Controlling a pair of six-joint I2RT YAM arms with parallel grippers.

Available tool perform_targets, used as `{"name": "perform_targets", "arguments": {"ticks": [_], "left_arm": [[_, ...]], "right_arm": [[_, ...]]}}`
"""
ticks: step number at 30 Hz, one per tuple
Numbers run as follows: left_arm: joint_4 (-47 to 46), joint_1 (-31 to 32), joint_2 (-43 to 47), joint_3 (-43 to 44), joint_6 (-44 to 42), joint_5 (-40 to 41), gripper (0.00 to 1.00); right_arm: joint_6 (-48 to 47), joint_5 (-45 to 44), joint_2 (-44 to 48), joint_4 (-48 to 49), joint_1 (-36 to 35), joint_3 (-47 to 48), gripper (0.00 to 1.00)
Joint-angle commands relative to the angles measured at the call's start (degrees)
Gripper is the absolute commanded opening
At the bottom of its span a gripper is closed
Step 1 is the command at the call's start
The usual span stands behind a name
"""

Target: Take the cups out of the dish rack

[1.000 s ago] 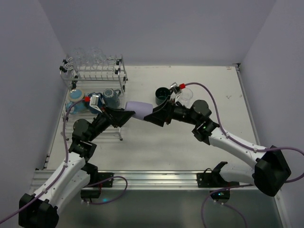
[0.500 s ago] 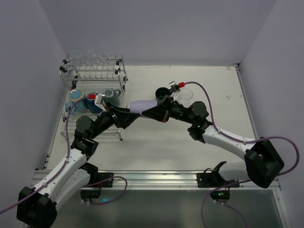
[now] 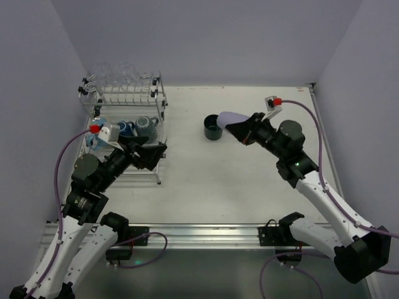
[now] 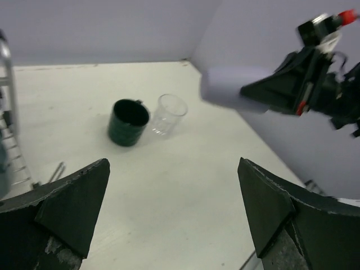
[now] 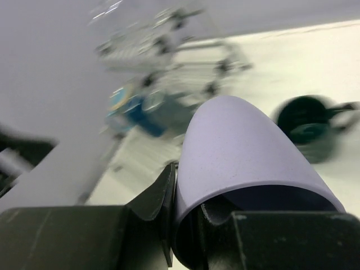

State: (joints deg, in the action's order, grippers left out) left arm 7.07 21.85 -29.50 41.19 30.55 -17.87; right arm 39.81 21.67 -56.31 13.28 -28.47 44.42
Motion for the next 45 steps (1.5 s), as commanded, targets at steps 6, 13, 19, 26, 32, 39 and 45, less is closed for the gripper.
{"name": "perform_targets", "arguments": {"ticks": [6,13,19,26,32,39,45], "left_arm": [[15.97,0.21,4.44,-1.55,-12.43,9.88,1.0],[14.02,0.04,3.74,-3.66,-13.93,9.7,1.0],[13.85,-0.05,5.68,-4.71,-13.23,10.13,1.0],[14.73,0.21,7.08,-4.71,-12.35,13.47,1.0],[14.81,0.3,6.82,-4.71,-12.18,13.91,1.0],[15.17,-0.31,5.59,-4.45,-11.91,15.05,1.0],[16.22,-1.02,3.05,-2.7,-12.26,20.14,1.0]], "right_arm": [[-22.13,-30.28,-9.85,-38.5,13.43,18.93,0.0],[-22.5,-27.74,-23.92,-38.59,20.99,22.8,0.01],[-23.55,-25.19,-36.57,-43.94,23.02,30.36,0.04],[-23.55,-22.37,-46.07,-46.5,23.11,35.2,0.12],[-24.17,-23.61,-52.05,-50.71,23.02,41.26,0.22],[-23.29,-22.02,-49.78,-51.16,23.02,42.41,0.43],[-20.22,-18.25,-37.68,-46.69,22.32,36.97,0.58]]}}
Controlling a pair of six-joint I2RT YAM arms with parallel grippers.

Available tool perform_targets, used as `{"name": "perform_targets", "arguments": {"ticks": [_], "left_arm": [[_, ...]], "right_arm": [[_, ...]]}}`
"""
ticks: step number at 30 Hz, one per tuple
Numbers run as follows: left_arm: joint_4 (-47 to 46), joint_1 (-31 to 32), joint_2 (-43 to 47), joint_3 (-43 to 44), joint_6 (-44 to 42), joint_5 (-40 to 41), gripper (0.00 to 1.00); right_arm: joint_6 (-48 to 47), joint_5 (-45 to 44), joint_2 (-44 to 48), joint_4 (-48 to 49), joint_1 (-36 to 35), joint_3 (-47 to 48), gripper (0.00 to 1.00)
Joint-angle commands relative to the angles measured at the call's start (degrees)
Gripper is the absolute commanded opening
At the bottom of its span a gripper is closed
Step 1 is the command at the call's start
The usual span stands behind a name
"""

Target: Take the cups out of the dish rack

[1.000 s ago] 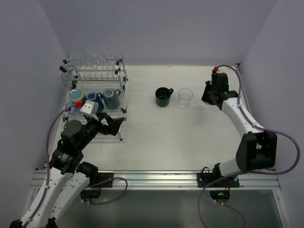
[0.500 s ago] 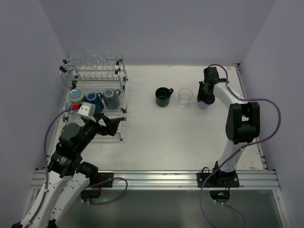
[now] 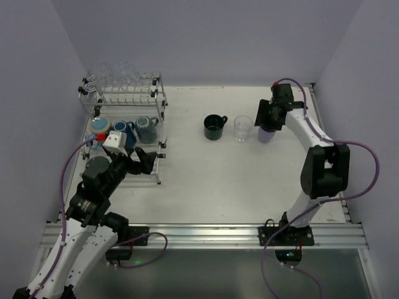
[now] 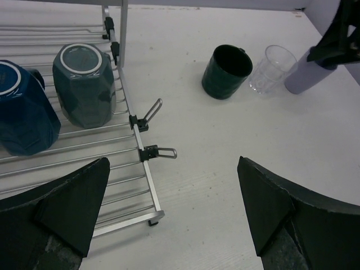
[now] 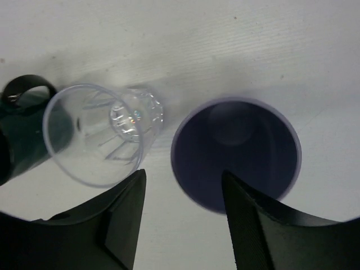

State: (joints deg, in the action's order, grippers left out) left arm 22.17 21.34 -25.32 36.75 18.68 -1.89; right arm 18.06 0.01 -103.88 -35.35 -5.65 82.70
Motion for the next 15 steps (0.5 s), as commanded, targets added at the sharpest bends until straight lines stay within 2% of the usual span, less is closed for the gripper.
{"name": "perform_targets", "arguments": {"ticks": [1,3,6,9,12,15], "left_arm": [[1.55,-0.51,-2.0,2.09,0.21,6.18,1.0],[2.35,-0.51,-3.41,3.23,1.18,7.51,1.0],[2.0,-0.51,-6.92,5.34,3.03,8.22,1.0],[0.33,-0.51,-10.53,9.2,3.38,8.75,1.0],[-2.22,-0.51,-13.69,15.52,2.86,9.18,1.0],[-2.75,-0.51,-17.73,23.7,1.72,13.21,1.0]], "right_arm": [[1.88,3.76,11.92,4.04,-0.68,-4.09,0.61],[3.29,4.12,18.49,7.04,-1.9,-7.97,0.65],[4.69,3.77,29.29,16.87,-6.28,-21.99,0.76],[6.54,4.56,35.92,25.14,-10.78,-29.15,0.78],[9.87,8.16,42.34,32.0,-12.01,-38.89,0.78],[11.99,10.18,47.79,36.84,-12.1,-43.65,0.78]]}}
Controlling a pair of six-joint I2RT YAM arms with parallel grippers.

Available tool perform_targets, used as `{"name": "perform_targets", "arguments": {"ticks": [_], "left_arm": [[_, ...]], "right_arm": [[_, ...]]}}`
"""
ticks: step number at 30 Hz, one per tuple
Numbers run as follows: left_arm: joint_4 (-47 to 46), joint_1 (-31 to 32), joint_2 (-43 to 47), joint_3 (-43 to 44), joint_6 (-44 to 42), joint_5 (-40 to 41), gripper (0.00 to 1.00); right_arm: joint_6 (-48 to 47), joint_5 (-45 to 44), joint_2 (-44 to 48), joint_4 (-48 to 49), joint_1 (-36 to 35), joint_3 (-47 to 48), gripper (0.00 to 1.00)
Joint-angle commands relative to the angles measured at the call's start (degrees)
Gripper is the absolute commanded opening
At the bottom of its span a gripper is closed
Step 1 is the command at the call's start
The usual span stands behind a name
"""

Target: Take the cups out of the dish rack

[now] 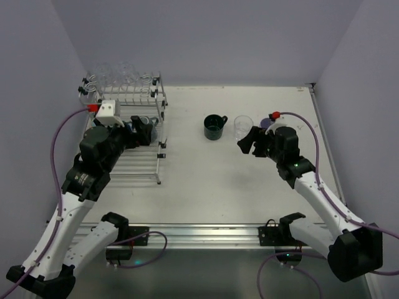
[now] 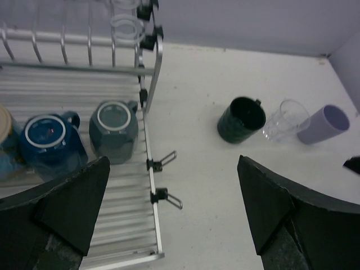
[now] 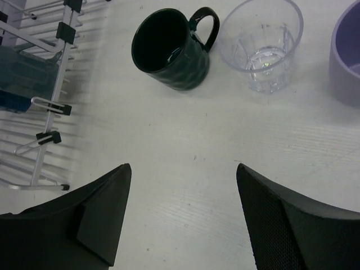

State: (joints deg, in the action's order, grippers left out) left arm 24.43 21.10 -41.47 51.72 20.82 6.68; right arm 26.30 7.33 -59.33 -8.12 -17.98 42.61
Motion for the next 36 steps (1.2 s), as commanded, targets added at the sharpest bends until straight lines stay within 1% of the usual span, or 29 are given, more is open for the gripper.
{"name": "perform_targets", "arguments": {"ticks": [1,2,3,5,6,7,8,9,10,12,13,16,22,29,36], "left_arm": [[-5.0,-0.27,-4.03,10.83,-1.12,7.27,1.0],[-5.0,-0.27,-5.27,14.51,-1.48,8.43,1.0],[-4.74,-0.27,-6.68,16.2,-1.74,9.83,1.0],[-3.6,-0.27,-11.33,21.63,-2.62,12.13,1.0],[-2.9,-0.27,-13.18,23.49,-2.71,12.74,1.0],[-1.76,-0.27,-17.11,25.69,-2.71,13.36,1.0],[-0.01,-0.27,-18.89,29.71,-2.8,13.27,1.0],[0.36,-0.27,-20.73,31.4,-3.06,13.45,1.0],[0.62,-0.36,-24.06,32.99,-3.59,14.58,1.0],[1.85,-0.62,-27.68,38.17,-4.29,16.78,1.0],[2.99,-1.23,-31.09,41.67,-4.73,19.49,1.0],[2.82,-3.86,-35.85,45.81,-4.39,19.34,1.0],[2.65,-8.09,-44.04,51.8,-4.73,17.76,1.0],[3.17,-10.2,-50.02,55.41,-7.19,16.52,0.98],[2.47,-10.91,-54.23,56.56,-9.74,17.05,0.96]], "right_arm": [[4.01,3.04,4.56,10.22,0.22,-4.37,0.78],[4.02,3.47,7.19,10.66,0.22,-5.16,0.77],[4.02,3.74,8.34,10.93,0.22,-6.21,0.77],[4.19,6.1,11.32,11.11,0.22,-7.1,0.77],[4.37,6.98,11.95,11.28,0.22,-7.8,0.77],[4.8,8.04,12.39,11.98,0.22,-8.15,0.77],[4.98,9.18,12.92,12.25,0.31,-8.42,0.77],[5.16,10.93,13.19,12.34,0.22,-8.94,0.77],[5.68,11.73,13.45,12.86,0.22,-9.38,0.77],[5.95,12.96,14.15,14.53,0.22,-10.7,0.77],[6.04,13.23,14.33,14.54,0.22,-10.79,0.77],[5.95,14.37,14.07,14.71,0.22,-10.8,0.77],[6.92,16.75,12.67,16.47,0.22,-11.23,0.77],[6.92,20.26,10.9,16.47,0.22,-10.36,0.76],[6.57,19.91,11.78,16.03,0.22,-10.35,0.75]]}}
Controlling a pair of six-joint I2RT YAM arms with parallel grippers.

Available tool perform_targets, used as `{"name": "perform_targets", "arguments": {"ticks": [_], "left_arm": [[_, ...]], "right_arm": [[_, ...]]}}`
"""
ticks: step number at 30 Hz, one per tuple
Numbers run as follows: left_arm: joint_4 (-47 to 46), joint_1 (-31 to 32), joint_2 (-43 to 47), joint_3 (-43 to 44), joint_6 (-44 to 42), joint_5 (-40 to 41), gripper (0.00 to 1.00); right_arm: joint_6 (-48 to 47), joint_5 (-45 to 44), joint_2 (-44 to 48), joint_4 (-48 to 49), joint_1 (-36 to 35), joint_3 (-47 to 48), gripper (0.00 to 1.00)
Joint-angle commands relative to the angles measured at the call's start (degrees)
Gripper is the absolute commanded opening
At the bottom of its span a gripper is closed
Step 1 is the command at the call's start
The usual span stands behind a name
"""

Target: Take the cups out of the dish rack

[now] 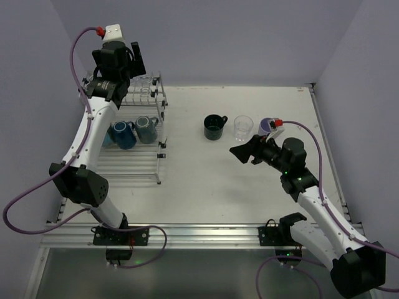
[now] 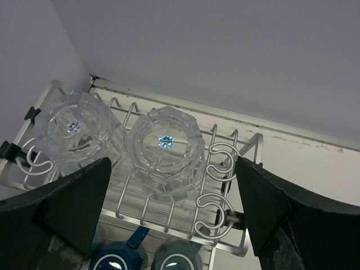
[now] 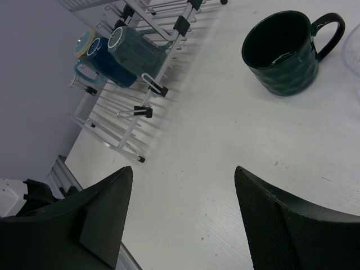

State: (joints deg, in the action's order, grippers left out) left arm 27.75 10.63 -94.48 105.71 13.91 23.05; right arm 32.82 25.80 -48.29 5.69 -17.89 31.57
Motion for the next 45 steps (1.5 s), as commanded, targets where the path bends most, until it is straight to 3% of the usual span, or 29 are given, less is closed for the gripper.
{"name": "perform_targets", "arguments": {"ticks": [1,25,30,35,42,45], "left_arm": [[-1.29,-0.44,-1.58,2.48,-3.19,0.68,0.96],[-4.72,-1.4,-7.12,2.31,-5.83,2.0,0.89],[-6.03,-1.4,-6.86,2.04,-6.09,1.74,0.77],[-5.51,-1.67,-6.69,1.52,-6.18,2.35,0.73],[-7.79,-1.84,-4.05,-1.3,-4.86,0.51,0.46],[-7.45,-1.84,-2.73,0.02,-4.77,-0.11,0.4]], "right_arm": [[0.05,1.62,0.66,2.3,0.14,0.77,0.75],[-0.65,2.14,-0.93,2.3,0.14,1.3,0.75],[-0.47,3.11,-1.8,2.66,0.14,1.65,0.75],[-1.09,3.2,-0.4,-0.23,0.14,3.4,0.75],[-0.57,3.19,2.77,-2.18,0.05,5.43,0.75],[1.36,5.48,2.07,-0.78,0.14,5.52,0.75]]}}
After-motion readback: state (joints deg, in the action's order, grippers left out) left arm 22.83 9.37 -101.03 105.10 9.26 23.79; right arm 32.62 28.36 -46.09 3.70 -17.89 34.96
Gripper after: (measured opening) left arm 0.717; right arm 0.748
